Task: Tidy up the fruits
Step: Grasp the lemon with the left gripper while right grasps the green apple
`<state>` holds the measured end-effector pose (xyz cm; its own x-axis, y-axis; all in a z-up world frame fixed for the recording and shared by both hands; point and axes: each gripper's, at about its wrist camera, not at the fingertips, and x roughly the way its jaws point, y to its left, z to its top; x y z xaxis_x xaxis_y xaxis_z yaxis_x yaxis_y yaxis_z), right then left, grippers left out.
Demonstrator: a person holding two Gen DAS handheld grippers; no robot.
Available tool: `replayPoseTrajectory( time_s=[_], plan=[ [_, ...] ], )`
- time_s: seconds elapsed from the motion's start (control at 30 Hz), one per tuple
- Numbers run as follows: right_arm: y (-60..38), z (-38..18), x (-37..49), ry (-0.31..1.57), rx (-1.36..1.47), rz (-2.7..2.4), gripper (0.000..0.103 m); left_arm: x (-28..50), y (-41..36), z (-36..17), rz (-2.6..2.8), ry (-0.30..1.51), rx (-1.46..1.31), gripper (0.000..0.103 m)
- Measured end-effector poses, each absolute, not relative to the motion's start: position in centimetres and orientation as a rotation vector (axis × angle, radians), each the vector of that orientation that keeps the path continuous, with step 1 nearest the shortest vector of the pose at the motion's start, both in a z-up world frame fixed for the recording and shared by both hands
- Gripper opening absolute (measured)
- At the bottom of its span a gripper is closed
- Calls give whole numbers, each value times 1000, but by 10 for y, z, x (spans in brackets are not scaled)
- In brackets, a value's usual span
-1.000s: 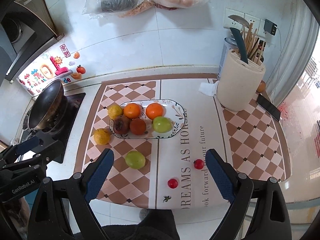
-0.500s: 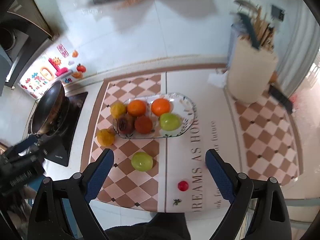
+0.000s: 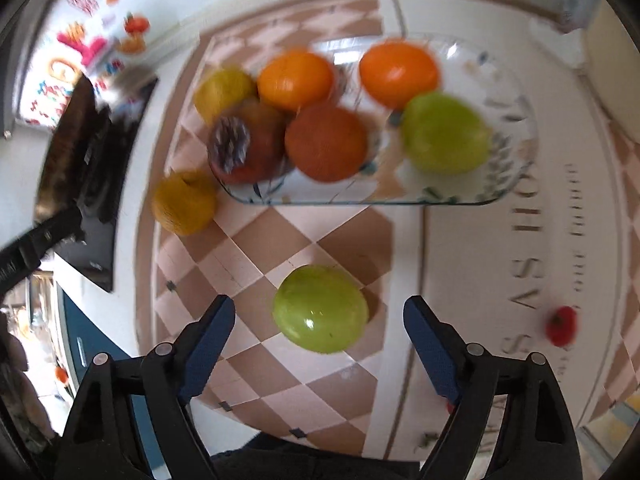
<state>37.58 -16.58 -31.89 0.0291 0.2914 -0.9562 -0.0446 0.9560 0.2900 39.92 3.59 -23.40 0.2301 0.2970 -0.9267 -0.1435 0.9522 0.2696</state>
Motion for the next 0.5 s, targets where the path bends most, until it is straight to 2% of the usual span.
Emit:
replayPoseTrajectory(
  time_s=[0.07,0.1,0.13,0.23,0.5],
  plan=[
    [-157,-331,379,1552,177,269,85,406,35,-243,298,1326,156,102],
    [-154,-335,380,1561,164,272,82,410,33,-249,290,1340,167,102],
    [-150,-340,381,1574,143,276,74,414,32,-253,278,1353,174,102],
    [-145,-348,383,1586,95,273,66,427,26,-271,209,1405,178,102],
    [-170,-350,375,1622,107,260,66,450,11,-313,19,1562,124,102]
  ],
)
